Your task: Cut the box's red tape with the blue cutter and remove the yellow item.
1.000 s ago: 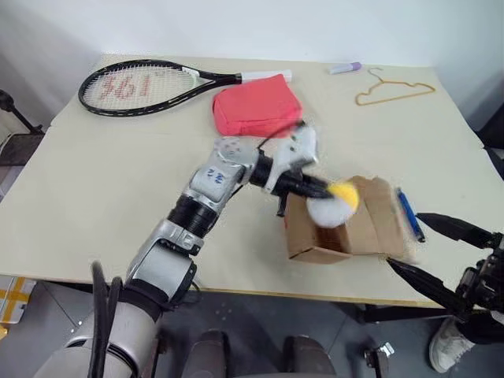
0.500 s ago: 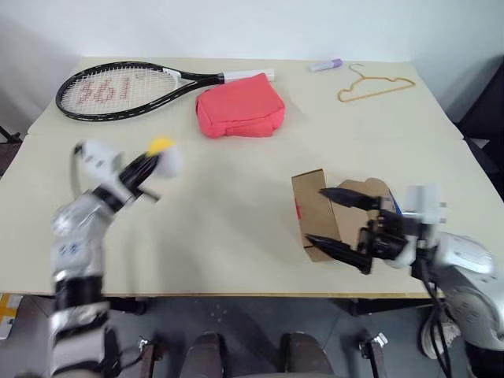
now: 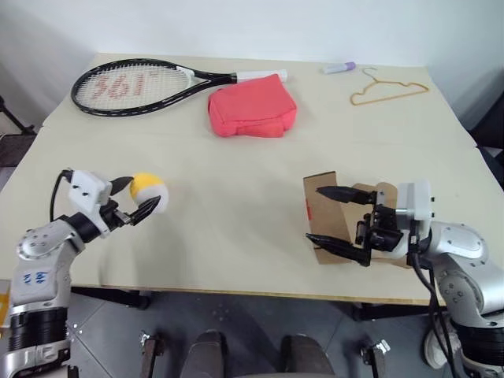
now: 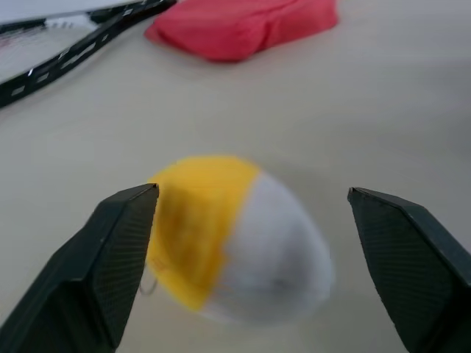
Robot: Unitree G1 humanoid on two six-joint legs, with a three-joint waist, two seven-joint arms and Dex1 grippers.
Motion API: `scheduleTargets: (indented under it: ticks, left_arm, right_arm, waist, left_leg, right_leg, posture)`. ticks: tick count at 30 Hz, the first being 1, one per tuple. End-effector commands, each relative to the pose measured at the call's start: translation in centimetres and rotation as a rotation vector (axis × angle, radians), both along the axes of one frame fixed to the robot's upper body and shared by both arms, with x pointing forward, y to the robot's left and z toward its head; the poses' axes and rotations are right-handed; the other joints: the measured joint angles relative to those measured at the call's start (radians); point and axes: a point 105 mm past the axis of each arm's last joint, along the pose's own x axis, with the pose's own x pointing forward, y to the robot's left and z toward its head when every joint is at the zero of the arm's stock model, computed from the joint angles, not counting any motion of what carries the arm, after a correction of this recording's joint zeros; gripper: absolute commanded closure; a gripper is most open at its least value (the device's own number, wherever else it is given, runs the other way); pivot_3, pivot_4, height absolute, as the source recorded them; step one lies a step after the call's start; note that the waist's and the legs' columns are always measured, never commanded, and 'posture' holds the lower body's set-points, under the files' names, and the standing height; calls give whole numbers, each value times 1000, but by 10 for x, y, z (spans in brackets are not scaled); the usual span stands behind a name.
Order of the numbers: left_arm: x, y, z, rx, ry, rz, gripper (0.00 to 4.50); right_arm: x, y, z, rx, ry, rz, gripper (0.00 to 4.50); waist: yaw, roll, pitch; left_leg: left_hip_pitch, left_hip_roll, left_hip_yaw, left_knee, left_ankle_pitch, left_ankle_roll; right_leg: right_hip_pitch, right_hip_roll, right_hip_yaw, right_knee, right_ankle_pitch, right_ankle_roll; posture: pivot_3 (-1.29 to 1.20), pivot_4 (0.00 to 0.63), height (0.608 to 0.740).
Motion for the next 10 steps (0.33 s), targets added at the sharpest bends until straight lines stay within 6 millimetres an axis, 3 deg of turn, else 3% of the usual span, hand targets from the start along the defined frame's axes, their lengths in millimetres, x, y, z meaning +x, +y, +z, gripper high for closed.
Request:
scheduleTargets:
  ticks: [1, 6, 10]
  left_arm:
    - [-45, 19, 3, 48, 85, -20, 257]
    - [-76, 50, 5, 76, 77, 103, 257]
    - [-86, 80, 8, -25, 8, 307, 257]
  right_arm:
    - [-7, -24, 10, -87, -44, -24, 0]
    - [-8, -57, 4, -240, -29, -71, 0]
    - [4, -79, 5, -232, -68, -194, 0]
  waist:
    - [-12, 0, 0]
    - [2, 0, 0]
    - [9, 0, 0]
  left_leg:
    - [0, 0, 1, -1, 0, 0]
    - [1, 1, 2, 0, 0, 0]
    - [2, 1, 2, 2, 0, 0]
  right_leg:
    - [-1, 0, 0, 0, 0, 0]
    - [1, 0, 0, -2, 0, -1]
    - [3, 0, 1, -3, 0, -1]
  posture:
    - [0, 150, 740]
    - [0, 150, 740]
    - [0, 150, 740]
